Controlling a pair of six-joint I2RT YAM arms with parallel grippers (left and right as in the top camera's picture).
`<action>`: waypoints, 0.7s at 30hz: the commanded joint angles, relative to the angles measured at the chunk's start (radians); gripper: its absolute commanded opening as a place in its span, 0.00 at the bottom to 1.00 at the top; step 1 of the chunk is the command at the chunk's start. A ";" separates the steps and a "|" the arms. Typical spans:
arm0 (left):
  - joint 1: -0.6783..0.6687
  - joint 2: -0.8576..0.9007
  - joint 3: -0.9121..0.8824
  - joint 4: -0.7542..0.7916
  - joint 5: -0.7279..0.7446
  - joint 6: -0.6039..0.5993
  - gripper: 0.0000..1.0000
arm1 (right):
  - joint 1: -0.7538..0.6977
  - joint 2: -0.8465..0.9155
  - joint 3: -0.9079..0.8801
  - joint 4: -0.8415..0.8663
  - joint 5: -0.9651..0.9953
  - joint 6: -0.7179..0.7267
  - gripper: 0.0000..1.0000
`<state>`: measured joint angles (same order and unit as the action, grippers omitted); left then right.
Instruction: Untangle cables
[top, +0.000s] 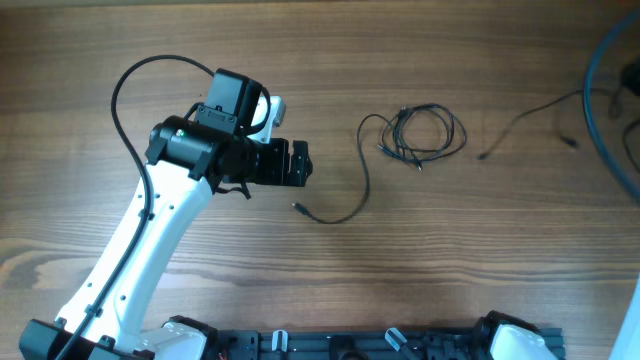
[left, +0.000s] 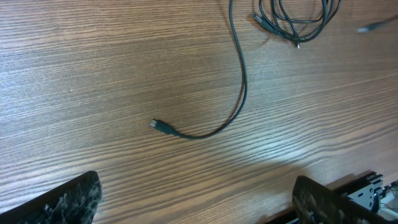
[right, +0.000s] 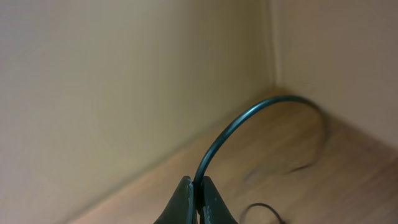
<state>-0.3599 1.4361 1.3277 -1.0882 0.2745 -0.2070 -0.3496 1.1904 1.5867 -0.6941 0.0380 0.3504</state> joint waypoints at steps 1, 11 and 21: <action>0.005 -0.016 0.000 0.003 -0.006 -0.006 1.00 | -0.020 -0.009 -0.009 0.000 0.118 0.048 0.04; 0.005 -0.016 0.000 0.003 -0.006 -0.005 1.00 | -0.222 0.029 -0.009 0.092 0.095 0.093 0.04; 0.005 -0.015 0.000 -0.008 -0.006 -0.006 1.00 | -0.667 0.344 -0.009 0.383 -0.313 0.412 0.04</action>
<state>-0.3599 1.4361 1.3277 -1.1084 0.2741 -0.2070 -0.9512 1.4609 1.5761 -0.3477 -0.1005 0.6849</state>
